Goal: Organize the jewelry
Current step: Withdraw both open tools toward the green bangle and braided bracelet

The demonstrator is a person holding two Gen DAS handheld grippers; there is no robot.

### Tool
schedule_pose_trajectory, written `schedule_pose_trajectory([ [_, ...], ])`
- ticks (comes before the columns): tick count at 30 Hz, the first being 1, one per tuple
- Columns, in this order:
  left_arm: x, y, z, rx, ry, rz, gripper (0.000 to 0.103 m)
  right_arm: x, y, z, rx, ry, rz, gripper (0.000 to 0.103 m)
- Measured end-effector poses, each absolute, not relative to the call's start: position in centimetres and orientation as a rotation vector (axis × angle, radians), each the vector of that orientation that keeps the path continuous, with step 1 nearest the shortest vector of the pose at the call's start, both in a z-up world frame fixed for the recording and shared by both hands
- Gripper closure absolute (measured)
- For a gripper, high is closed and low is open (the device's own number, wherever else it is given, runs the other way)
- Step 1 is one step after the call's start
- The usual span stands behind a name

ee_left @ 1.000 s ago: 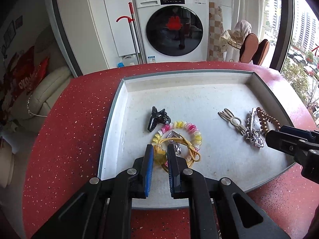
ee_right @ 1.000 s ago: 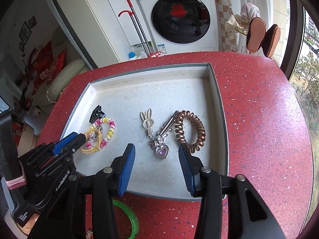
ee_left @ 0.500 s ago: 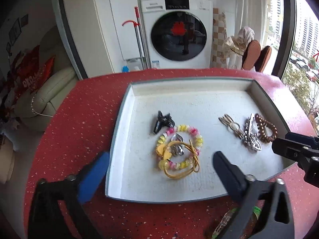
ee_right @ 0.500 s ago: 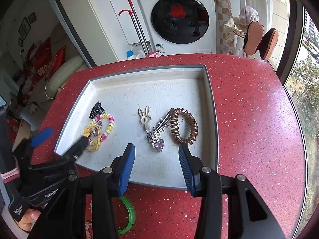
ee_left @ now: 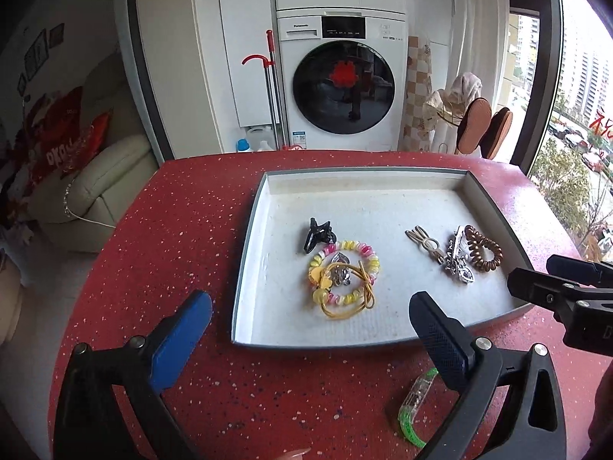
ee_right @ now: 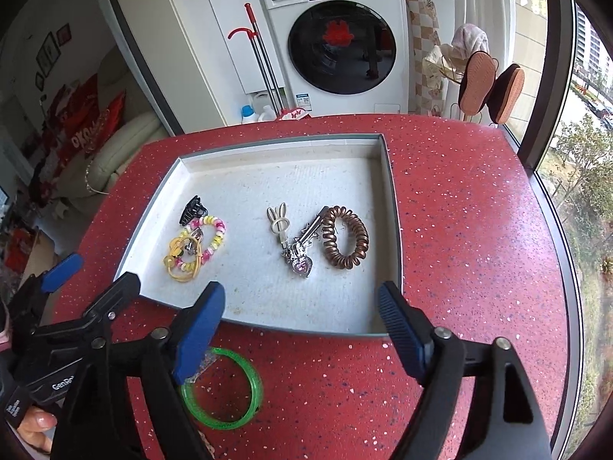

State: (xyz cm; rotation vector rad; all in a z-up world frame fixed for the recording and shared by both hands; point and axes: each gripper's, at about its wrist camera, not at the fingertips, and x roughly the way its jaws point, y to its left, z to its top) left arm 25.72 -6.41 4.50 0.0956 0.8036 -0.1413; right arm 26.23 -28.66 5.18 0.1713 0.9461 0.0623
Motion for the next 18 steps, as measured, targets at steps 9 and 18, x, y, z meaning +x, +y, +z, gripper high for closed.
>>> schedule_pose_trajectory([
  [9,21.8,-4.0,4.2,0.023,0.841,-0.152,0.0,22.6,-27.9,6.0,0.184,0.879,0.095,0.013],
  [18,17.6,-3.5,2.4,0.033,0.887,-0.19,0.0,20.1,-26.4,5.2,0.183,0.977,0.167,0.013],
])
